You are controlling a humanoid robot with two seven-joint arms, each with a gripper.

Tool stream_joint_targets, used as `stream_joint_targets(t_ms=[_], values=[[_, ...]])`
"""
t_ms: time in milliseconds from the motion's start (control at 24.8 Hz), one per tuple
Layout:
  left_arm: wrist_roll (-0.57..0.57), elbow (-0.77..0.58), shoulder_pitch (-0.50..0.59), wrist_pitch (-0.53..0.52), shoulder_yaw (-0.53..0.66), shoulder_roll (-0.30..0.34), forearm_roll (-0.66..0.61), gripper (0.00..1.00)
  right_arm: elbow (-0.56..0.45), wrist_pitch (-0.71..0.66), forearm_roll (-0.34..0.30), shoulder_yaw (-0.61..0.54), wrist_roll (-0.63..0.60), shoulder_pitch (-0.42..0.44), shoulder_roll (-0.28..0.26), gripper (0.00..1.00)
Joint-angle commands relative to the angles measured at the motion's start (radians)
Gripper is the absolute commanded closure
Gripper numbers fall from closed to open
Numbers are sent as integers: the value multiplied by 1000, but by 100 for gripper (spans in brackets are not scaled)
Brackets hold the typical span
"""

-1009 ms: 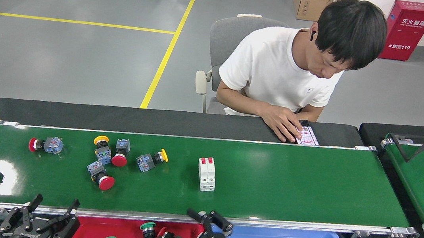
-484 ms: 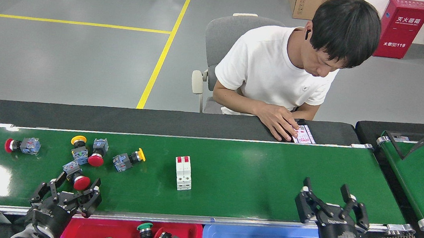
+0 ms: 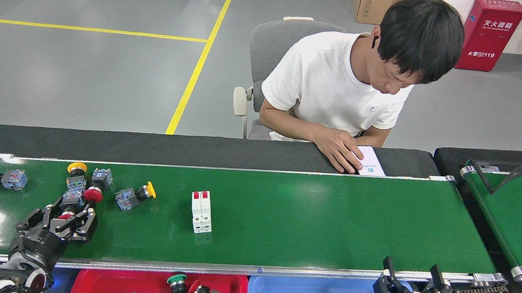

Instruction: Pick switch part from conveyor to tray

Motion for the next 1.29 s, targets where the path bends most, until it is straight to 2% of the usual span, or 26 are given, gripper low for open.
stream_joint_targets(t_ms=[0,81,161,323,403,484,605,646,726,767,807,968,1130,1251], values=[[13,-31,-1,-8,7,3,12,95,-16,-95,-18,-51,27,-3,-8,3],[16,-94,33,-13,7,5,35,95,-16,-97,-18,-63,29,0,-2,4],[16,-230,117,-25,5,5,63,95,-16,-94,-18,-63,29,-1,0,4],[21,-563,373,-62,-13,-7,78,95,-13,-95,-18,-62,27,-1,-2,3],[48,-669,490,-83,-67,-27,69,95,-13,-97,-18,-62,27,-3,-2,3],[71,-721,567,-85,-154,-17,47,94,-13,-95,-18,-62,27,-4,0,3],[108,-724,603,-91,-259,-7,-48,90,-13,-95,-18,-62,27,-7,0,3],[116,-723,608,-91,-277,-6,-82,81,-13,-95,-18,-62,27,-7,0,3],[117,-723,610,-92,-283,-18,-95,36,-13,-95,-18,-62,27,-7,0,3],[117,-721,610,-95,-283,-12,-95,24,-13,-97,-18,-62,27,-7,0,3],[117,-720,611,-106,-285,-6,-94,0,-13,-97,-18,-62,27,-9,0,3],[117,-720,616,-126,-222,-18,-48,0,-13,-97,-15,-62,33,-12,-2,4],[77,-697,614,-105,7,-75,168,0,-13,-103,-14,-60,32,-15,-3,3],[-13,-643,580,-105,166,-99,248,0,-13,-103,-14,-60,32,-21,-3,3]])
